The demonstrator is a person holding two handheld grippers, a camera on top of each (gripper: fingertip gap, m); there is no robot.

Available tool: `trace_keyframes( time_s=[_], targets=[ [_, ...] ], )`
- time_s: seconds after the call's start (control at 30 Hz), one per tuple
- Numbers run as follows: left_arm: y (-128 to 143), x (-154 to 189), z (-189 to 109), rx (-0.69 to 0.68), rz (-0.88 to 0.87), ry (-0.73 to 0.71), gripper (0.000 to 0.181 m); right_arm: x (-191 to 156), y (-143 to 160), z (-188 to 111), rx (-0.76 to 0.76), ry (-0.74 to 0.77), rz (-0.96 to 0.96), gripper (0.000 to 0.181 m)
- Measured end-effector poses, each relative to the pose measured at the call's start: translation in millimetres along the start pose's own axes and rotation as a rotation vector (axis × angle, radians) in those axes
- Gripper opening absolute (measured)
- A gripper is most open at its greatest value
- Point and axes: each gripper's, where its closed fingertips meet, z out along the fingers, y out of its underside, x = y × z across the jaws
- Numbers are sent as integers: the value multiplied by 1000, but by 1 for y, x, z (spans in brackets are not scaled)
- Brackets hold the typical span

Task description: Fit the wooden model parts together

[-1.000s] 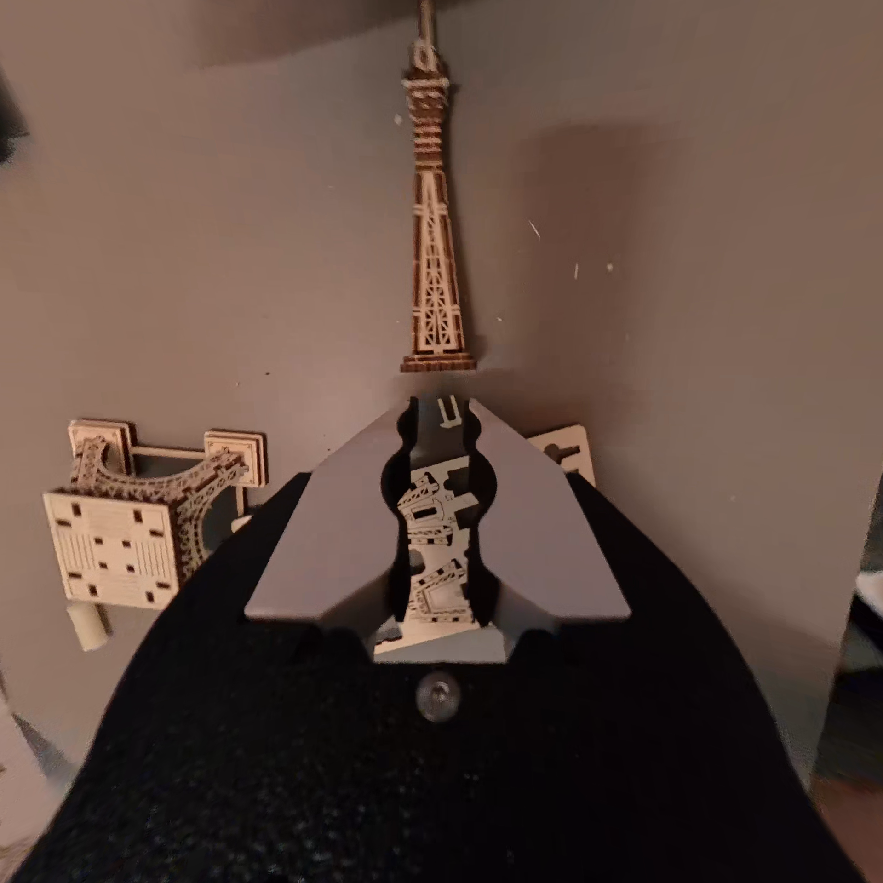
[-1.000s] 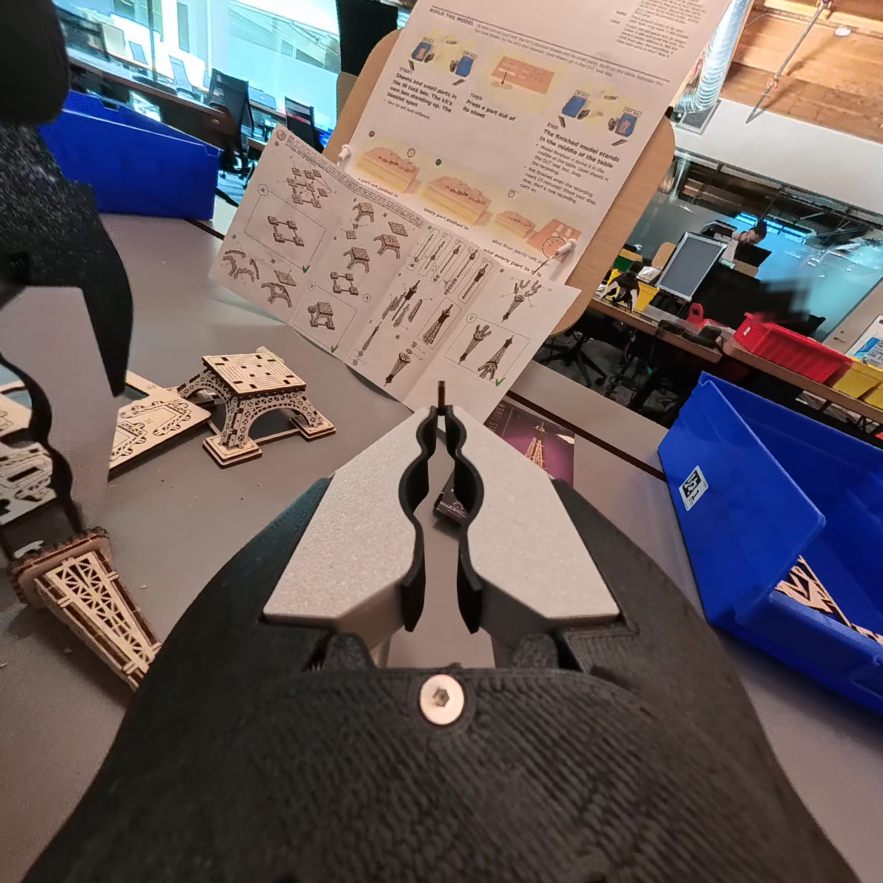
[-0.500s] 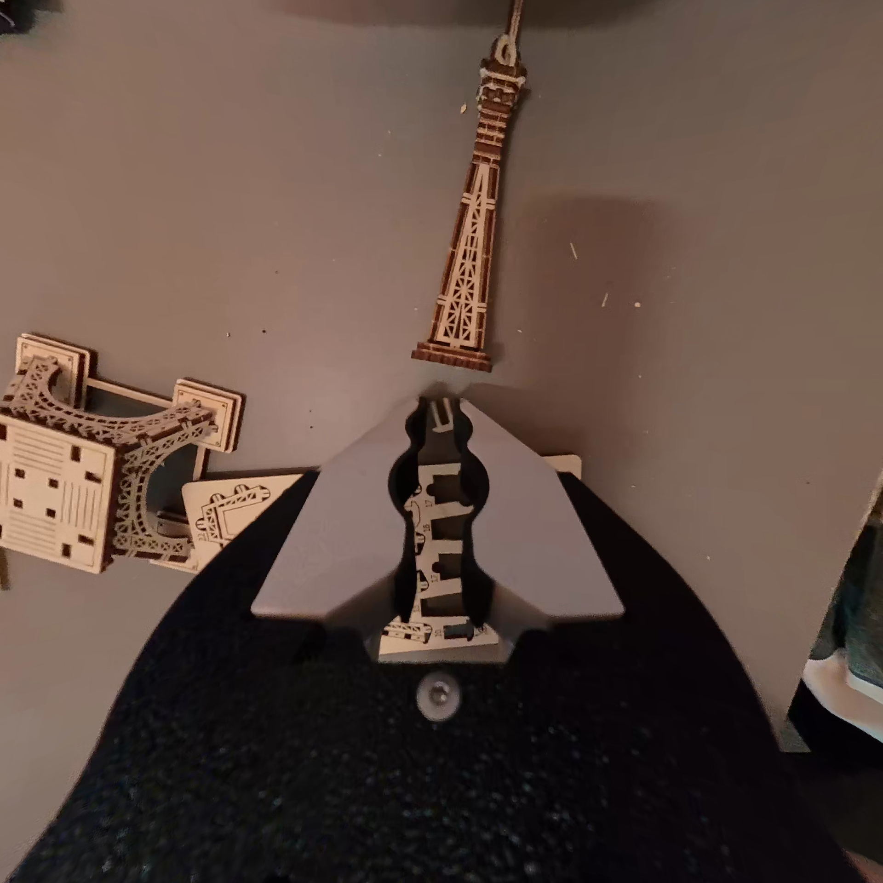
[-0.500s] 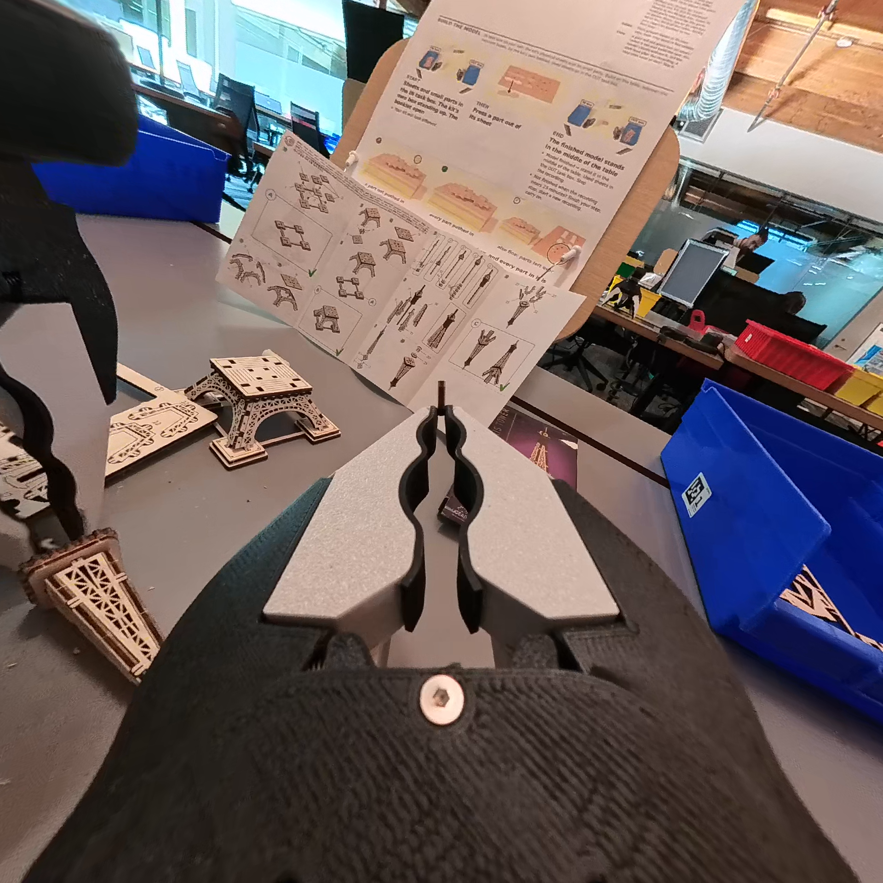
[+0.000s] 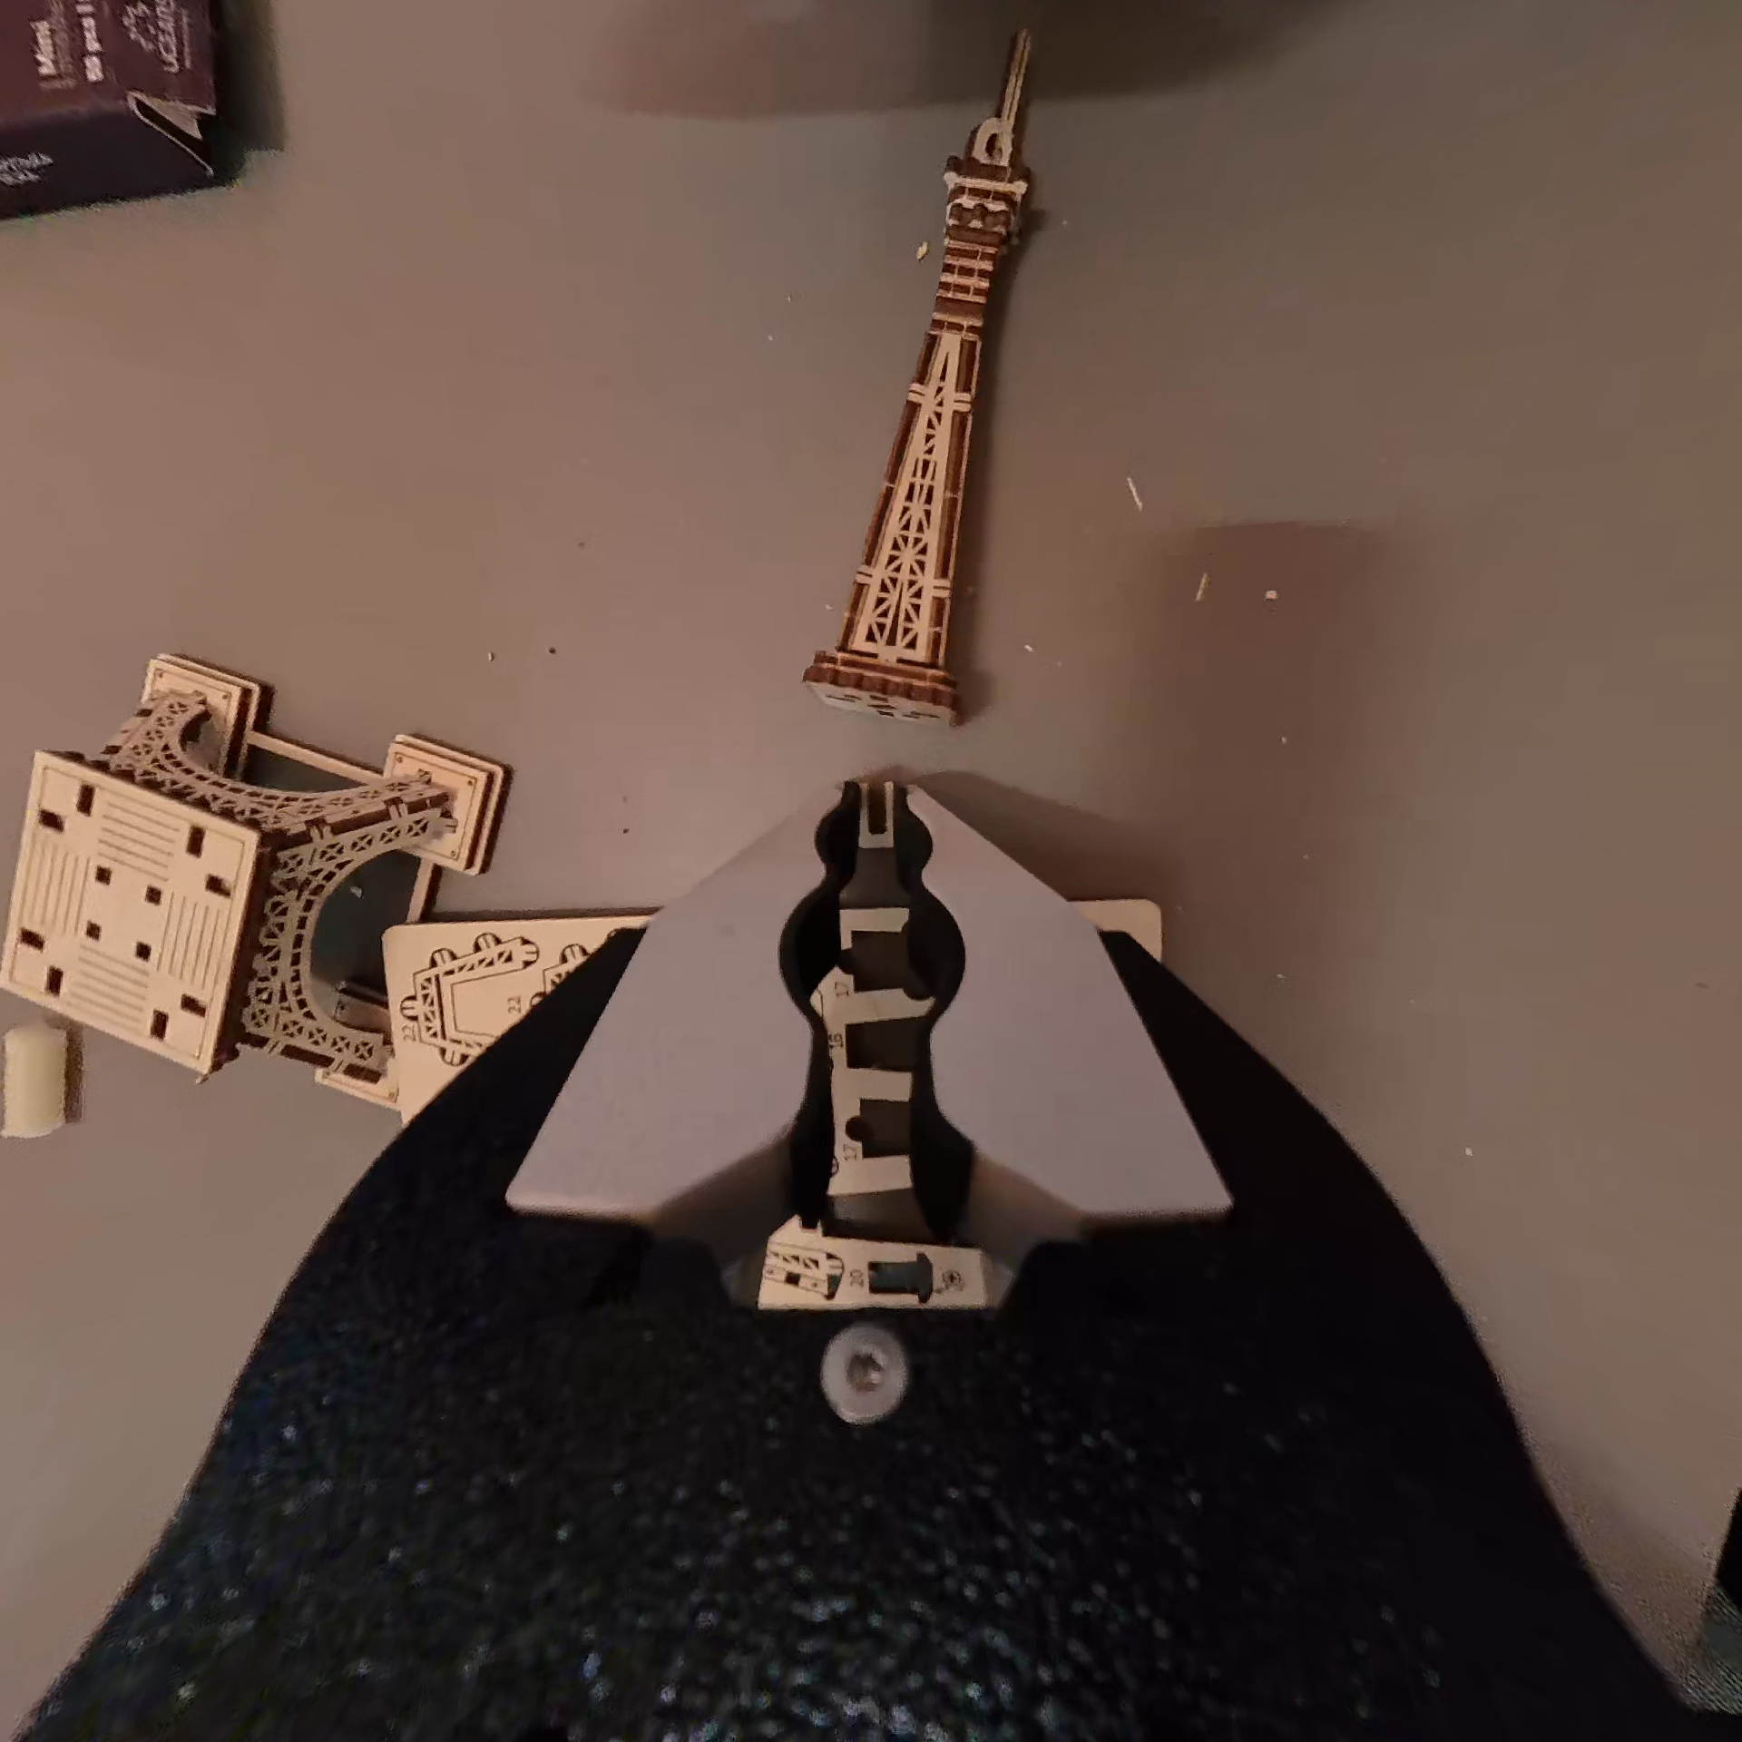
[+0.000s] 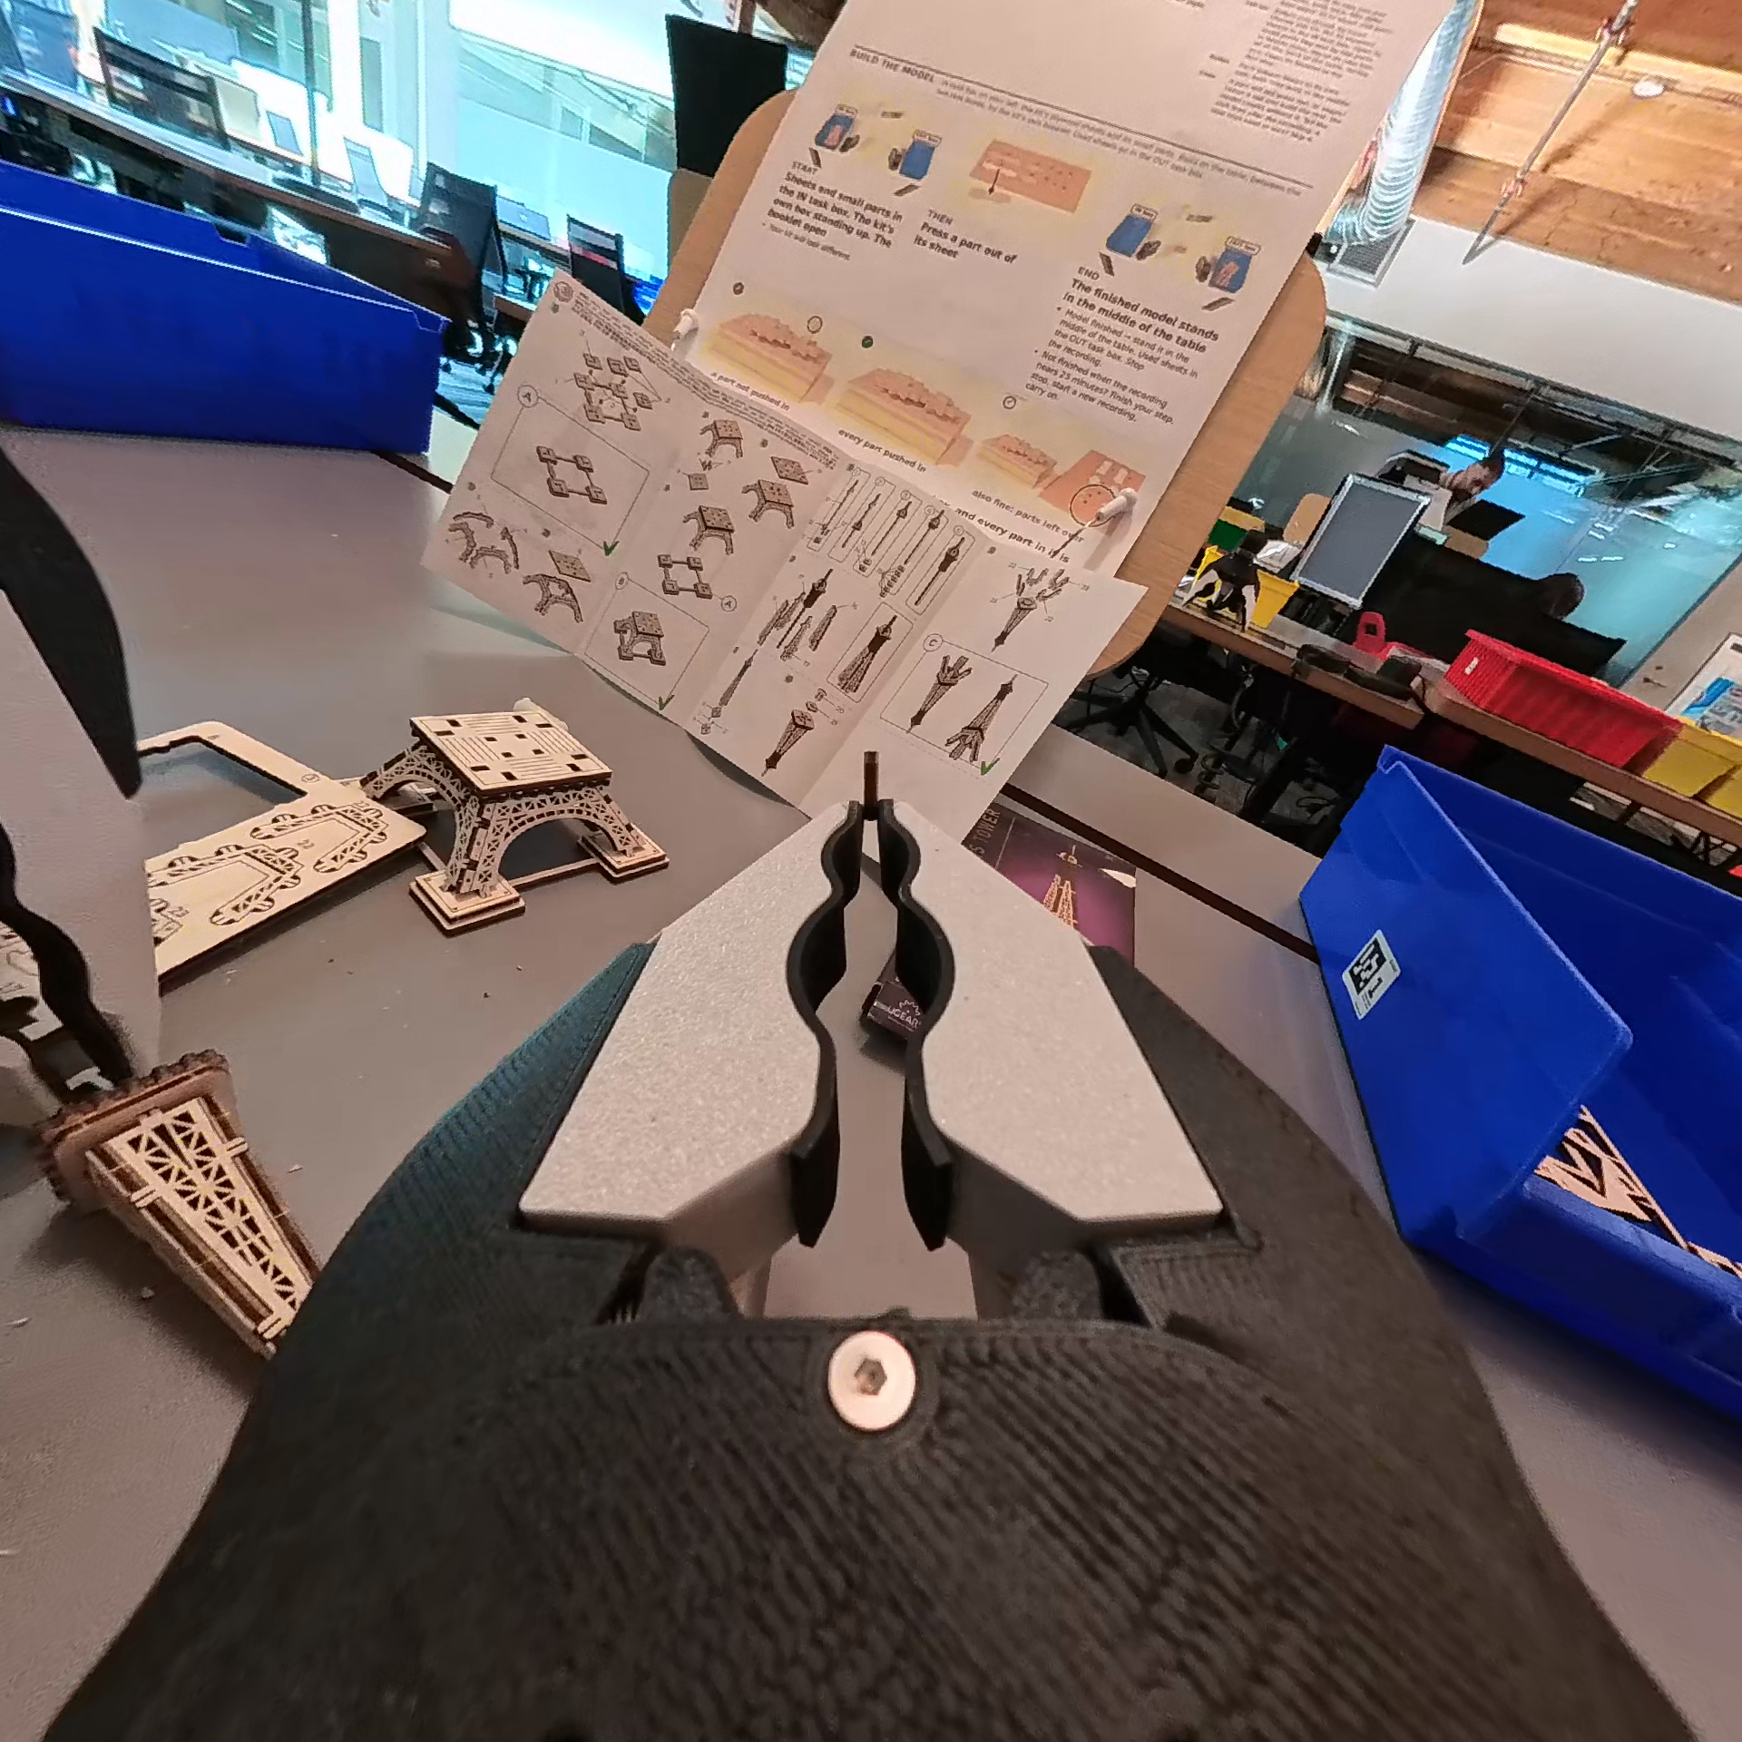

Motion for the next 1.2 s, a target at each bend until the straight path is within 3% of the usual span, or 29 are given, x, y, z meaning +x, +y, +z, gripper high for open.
trace_keyframes(
  time_s=[0.03,0.57,0.83,0.93,1.2],
  targets=[
    [0,0,0,13,1,1,4,0,0,0,1,-1,1,0],
    [-2,-5,-3,62,48,-63,4,-8,-4,1,17,-25,-7,0],
    [-72,-51,-71,506,-113,-413,5,-30,-23,1,100,-102,65,0],
    [-85,-56,-87,567,-117,-514,5,-44,-32,0,144,-155,114,0],
    [-85,-63,-93,609,-175,-555,4,-70,-49,-2,223,-229,87,0]
  ],
)
